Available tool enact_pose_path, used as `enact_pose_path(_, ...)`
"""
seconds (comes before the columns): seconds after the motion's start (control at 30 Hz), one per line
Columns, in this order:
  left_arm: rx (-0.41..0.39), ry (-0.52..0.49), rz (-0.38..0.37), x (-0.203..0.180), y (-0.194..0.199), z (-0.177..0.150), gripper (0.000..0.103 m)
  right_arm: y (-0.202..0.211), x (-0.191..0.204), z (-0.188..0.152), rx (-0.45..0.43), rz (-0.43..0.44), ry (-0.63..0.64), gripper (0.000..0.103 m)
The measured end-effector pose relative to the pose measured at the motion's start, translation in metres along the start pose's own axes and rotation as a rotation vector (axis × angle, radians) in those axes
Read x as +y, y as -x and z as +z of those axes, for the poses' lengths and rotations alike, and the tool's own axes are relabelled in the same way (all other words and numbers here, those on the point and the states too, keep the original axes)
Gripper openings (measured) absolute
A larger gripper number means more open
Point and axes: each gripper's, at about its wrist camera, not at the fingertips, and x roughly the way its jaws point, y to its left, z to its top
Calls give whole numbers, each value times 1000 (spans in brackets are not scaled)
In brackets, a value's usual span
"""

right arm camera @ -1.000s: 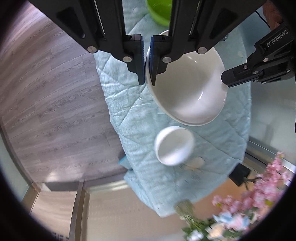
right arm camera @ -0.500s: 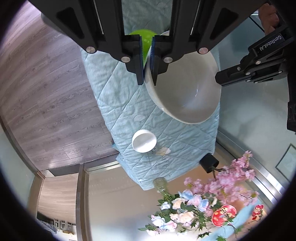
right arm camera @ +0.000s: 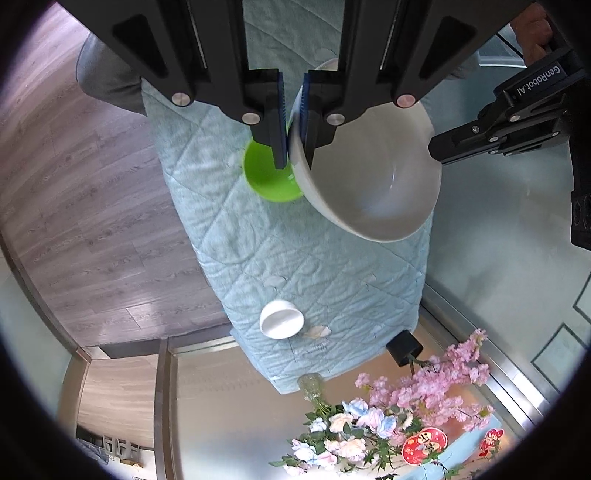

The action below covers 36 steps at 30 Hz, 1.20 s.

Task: Organize plates and bowls
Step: 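Lift the white bowl and carry it over the green bowl, then lower the white bowl into the green bowl with the left gripper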

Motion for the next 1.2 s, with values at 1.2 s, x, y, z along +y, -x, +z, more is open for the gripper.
enact_pose_path(1.2,234,228,31,106,-224,19,0,-193,-20,2,296,-161,23,6)
